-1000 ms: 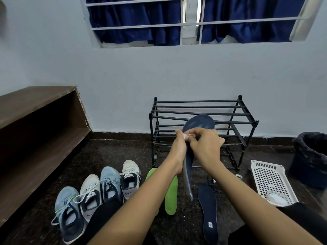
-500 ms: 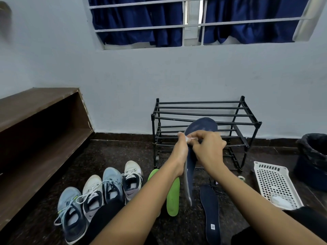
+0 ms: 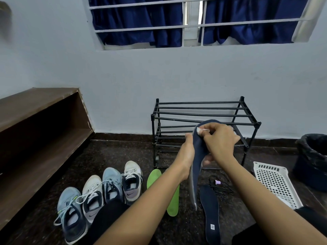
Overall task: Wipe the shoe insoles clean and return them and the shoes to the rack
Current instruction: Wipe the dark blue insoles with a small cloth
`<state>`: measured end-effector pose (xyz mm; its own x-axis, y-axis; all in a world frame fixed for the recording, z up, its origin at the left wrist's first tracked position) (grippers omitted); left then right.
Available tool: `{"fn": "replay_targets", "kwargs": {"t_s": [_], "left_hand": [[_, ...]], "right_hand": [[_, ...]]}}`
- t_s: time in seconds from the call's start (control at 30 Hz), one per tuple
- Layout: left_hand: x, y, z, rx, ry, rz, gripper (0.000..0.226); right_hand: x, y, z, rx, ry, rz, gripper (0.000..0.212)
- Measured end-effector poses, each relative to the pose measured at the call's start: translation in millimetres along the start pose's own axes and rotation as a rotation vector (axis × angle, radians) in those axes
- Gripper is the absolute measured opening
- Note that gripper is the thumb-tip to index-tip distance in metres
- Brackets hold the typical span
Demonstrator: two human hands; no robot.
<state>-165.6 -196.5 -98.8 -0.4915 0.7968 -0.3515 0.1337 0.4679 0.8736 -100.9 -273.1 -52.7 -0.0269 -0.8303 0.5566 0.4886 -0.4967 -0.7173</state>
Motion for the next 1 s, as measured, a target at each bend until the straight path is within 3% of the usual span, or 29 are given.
{"fn": "replay_targets", "kwargs": {"t_s": [0.17,0.37,0.57,0.73,1.0], "left_hand": [[-1,8,-4,0.012,-0.081,-0.078,0.037],[13,21,-6,0.057,-0.066,-0.048,0.041],[19,27,-5,0.065,-0.032,-0.101,0.061],[14,21,-4,0.054,-0.028,-0.095,0.071],[-5,13,-3,0.036,-0.058,-0.119,0.059]], "right_hand": [[-2,-6,-1,0.017,-0.013,0.019,0.012],[-13,-18,-19,0.117,-0.071,-0.04,0.008],[-17,-23,-29,0.139,-0.137,-0.006,0.009],[-14,-23,-26,0.178,-0.091,-0.137,0.006],[-3,-7,-2,0.055,0.024,-0.134,0.006]]}}
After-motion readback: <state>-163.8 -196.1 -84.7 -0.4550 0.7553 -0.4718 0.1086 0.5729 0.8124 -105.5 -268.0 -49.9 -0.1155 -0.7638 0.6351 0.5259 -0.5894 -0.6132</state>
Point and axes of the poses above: each hand's wrist, its own z-axis towards the middle knuckle, its own x-axis out of the back of the hand, y = z × x, the point moved 3 cm from there along z, towards the middle knuckle, and after that the axes turned 2 degrees about -y, right-handed, at the moved point
